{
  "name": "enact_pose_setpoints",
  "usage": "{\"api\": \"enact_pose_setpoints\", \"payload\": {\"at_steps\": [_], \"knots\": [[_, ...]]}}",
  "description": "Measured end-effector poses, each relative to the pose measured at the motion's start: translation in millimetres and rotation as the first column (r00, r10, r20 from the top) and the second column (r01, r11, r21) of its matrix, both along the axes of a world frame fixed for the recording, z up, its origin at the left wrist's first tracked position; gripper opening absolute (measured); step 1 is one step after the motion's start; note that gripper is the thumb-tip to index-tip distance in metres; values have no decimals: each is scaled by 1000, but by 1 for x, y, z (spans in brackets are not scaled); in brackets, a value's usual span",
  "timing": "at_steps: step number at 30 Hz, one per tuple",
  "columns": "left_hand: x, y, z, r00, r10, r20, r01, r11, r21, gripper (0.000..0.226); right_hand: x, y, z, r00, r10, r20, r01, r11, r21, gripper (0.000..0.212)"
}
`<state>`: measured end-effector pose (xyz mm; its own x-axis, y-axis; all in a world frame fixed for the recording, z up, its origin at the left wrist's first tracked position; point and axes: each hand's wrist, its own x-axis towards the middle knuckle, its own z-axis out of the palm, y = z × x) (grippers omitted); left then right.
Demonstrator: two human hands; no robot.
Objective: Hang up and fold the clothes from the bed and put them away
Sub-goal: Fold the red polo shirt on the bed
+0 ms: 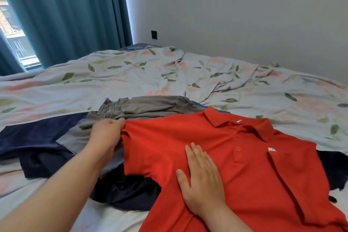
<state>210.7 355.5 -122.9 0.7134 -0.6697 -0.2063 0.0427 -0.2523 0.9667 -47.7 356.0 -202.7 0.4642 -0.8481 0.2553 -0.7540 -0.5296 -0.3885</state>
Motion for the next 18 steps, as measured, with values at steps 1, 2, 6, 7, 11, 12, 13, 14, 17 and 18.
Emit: {"api": "enact_pose_setpoints", "payload": {"at_steps": [1,2,6,7,11,12,13,14,17,18], "knots": [[10,-5,6,999,30,45,-30,1000,-8,30,1,1,0,999,12,-34,-12,1000,-7,74],[16,-8,8,998,46,48,-45,999,-18,29,2,1,1,997,20,-75,-20,1000,-4,73],[0,5,-13,976,-46,-211,68,993,99,44,4,1,3,988,-2,-153,3,1000,7,69],[-6,12,-20,972,-129,-198,156,979,131,48,5,1,4,986,-11,-165,11,1000,0,68],[-21,13,-41,972,-233,-39,236,956,172,33,6,-1,-5,985,9,-170,-15,999,-36,75],[-24,10,-44,980,-196,-23,197,968,156,26,5,-2,-6,988,14,-156,-20,999,-36,78],[-25,5,-45,988,-145,-50,150,982,114,17,5,-2,-7,991,8,-135,-14,999,-46,79],[-24,2,-45,990,-96,-104,104,992,70,10,4,-2,-6,995,1,-102,-7,999,-50,80],[-20,-3,-32,997,2,-73,-1,1000,9,16,0,2,0,997,-15,71,17,999,-29,75],[-22,-6,-23,997,24,69,-25,1000,13,15,-2,4,3,988,-32,154,35,999,-16,69]]}}
